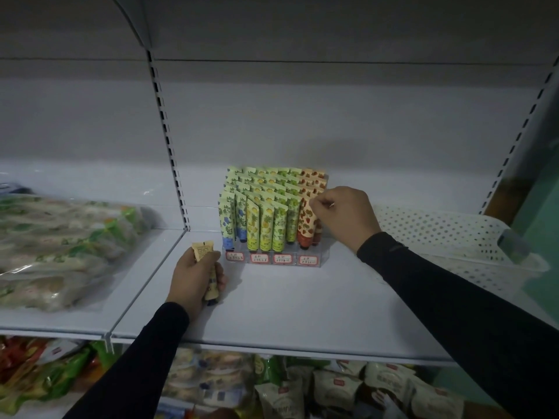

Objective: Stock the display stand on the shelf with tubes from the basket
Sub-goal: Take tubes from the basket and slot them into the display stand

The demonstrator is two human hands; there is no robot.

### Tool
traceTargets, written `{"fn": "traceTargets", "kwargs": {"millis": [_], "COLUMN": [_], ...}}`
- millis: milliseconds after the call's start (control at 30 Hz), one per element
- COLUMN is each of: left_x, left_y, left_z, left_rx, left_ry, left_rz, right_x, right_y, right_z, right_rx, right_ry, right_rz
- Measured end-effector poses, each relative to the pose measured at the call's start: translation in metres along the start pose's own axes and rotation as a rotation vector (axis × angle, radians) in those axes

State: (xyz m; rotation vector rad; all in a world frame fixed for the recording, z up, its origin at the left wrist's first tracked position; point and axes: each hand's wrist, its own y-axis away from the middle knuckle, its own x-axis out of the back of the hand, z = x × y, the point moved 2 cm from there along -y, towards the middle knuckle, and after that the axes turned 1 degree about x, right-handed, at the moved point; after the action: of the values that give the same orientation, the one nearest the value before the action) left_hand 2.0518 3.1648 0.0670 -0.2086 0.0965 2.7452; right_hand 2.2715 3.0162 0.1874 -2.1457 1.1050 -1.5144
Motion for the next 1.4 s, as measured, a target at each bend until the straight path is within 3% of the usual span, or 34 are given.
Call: {"fn": "traceTargets", "kwargs": {"millis": [833,1400], "left_x": [-0.001,-0.001], "left_y": [0.003,0.002], "left_z": [0.003,0.003], "left_rx": [-0.008,0.016], "left_ry": [0.020,0.041], "left_rz": [-0.016,-0.010], "right_x": [-0.002,-0.001], "right_y": [0.004,0.000], "right_z": [0.015,0.015], "right_rx": [0.065,-0.039], "right_ry": [0.094,0.052], "right_rz": [-0.065,-0.076]}}
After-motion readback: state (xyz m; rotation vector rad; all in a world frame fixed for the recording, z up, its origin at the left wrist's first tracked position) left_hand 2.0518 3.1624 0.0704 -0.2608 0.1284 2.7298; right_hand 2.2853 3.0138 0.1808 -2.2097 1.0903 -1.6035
